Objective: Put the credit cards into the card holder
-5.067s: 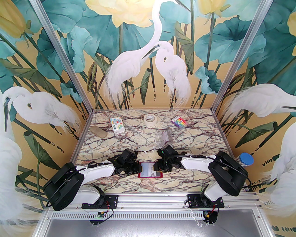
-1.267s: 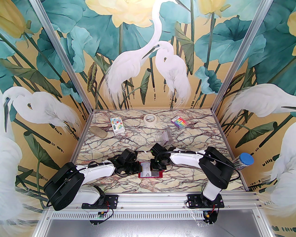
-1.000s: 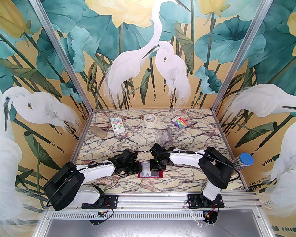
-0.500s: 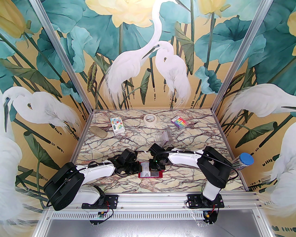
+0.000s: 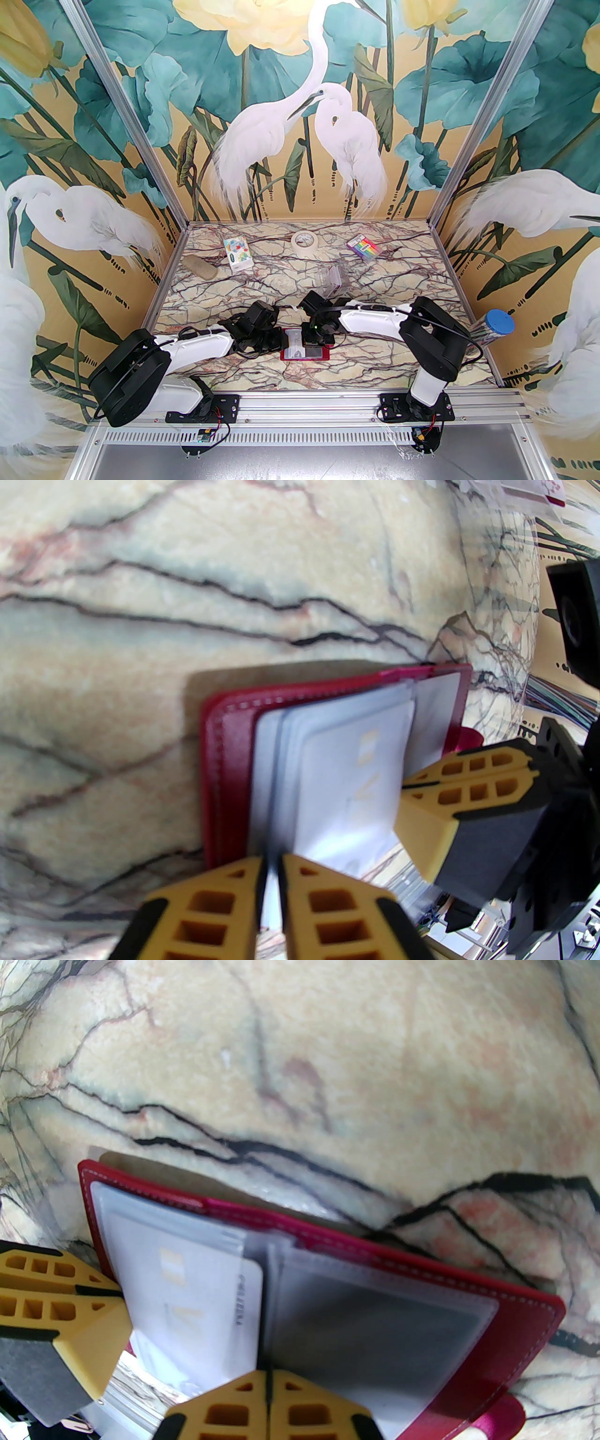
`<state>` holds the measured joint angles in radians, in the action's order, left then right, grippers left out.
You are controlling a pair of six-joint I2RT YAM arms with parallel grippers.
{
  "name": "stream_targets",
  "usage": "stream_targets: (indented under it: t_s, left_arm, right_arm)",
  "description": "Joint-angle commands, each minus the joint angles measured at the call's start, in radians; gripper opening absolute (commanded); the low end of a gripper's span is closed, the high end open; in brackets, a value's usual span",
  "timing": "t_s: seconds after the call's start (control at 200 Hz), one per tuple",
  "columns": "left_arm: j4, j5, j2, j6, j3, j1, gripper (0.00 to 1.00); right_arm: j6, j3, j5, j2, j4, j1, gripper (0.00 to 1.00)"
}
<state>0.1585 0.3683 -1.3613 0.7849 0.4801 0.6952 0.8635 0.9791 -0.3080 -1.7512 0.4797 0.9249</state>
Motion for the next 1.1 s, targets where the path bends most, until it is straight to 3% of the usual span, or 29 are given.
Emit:
stream_targets:
  t_s: [0.0,0.39,0.68,1.095]
  left_arm:
    - [0.116,-0.086,0.005,-0.016,-0.020,0.007,0.22]
    - [0.184,-0.101,0.067,-0.024,-0.004,0.007,0.27]
    - [0.184,-0.088,0.076,-0.026,-0.007,0.007,0.27]
    - [0.223,-0.095,0.160,-0.022,-0.011,0.007,0.34]
  right_arm:
    - [-0.015,0.024,-0.004,0.030,0.011,0.028,0.05]
    - [-0.012,0.025,0.029,0.061,0.039,0.025,0.06]
    - [0.030,0.008,-0.051,0.048,-0.053,0.025,0.06]
    - [0.056,-0.016,-0.076,0.001,-0.111,0.025,0.06]
